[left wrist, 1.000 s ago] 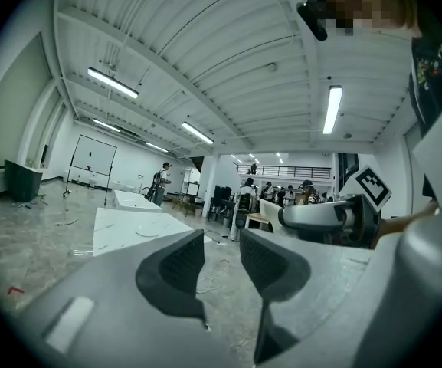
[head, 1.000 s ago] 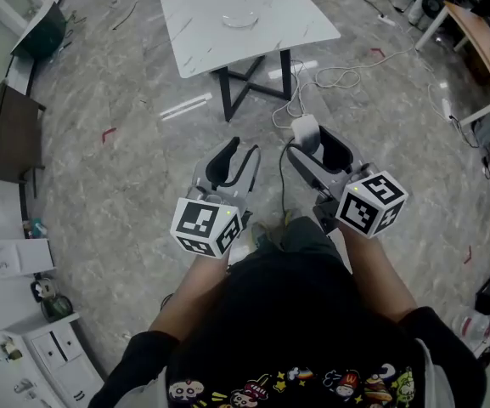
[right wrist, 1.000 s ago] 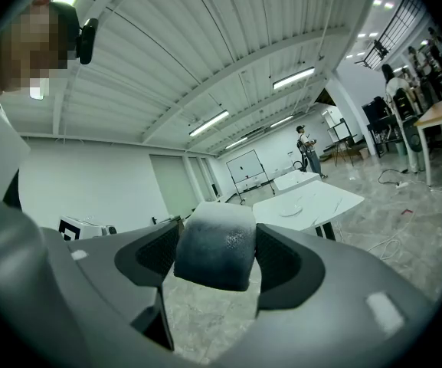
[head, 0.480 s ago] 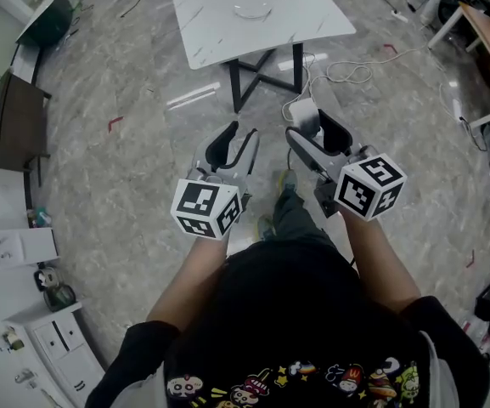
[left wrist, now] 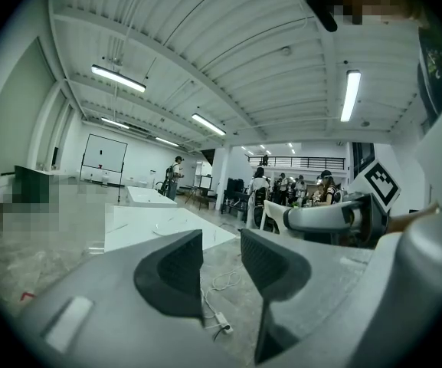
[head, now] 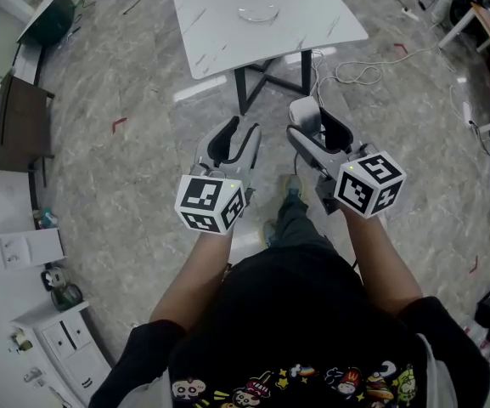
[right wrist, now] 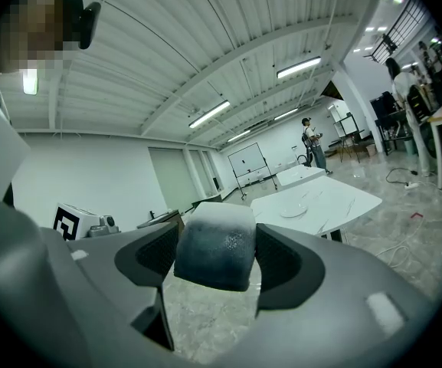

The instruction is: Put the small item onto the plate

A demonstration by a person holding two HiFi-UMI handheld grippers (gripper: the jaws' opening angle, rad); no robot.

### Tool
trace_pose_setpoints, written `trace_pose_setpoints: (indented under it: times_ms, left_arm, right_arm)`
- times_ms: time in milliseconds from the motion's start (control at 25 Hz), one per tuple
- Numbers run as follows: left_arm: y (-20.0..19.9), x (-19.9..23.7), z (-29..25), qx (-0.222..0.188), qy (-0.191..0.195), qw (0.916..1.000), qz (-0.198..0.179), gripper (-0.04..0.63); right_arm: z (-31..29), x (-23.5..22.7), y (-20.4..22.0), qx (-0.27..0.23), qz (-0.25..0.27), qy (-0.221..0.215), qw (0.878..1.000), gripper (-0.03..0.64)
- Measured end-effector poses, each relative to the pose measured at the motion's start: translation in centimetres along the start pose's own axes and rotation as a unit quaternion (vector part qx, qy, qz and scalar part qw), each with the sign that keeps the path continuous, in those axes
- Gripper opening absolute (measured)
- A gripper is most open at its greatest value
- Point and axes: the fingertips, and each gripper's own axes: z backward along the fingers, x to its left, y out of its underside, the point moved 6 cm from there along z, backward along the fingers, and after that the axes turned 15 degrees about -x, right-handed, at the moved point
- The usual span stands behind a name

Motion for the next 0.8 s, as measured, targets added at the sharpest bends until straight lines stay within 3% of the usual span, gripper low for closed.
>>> trace_pose_setpoints:
  times_ms: [800]
  left_arm:
    - [1.7,5.8,-16.3,0.02,-0.028,0.9993,0.012,0.256]
  right_arm:
    - [-11.6,-13.0,-3.9,0.033,-0.01,-0.021,0.999,0.342]
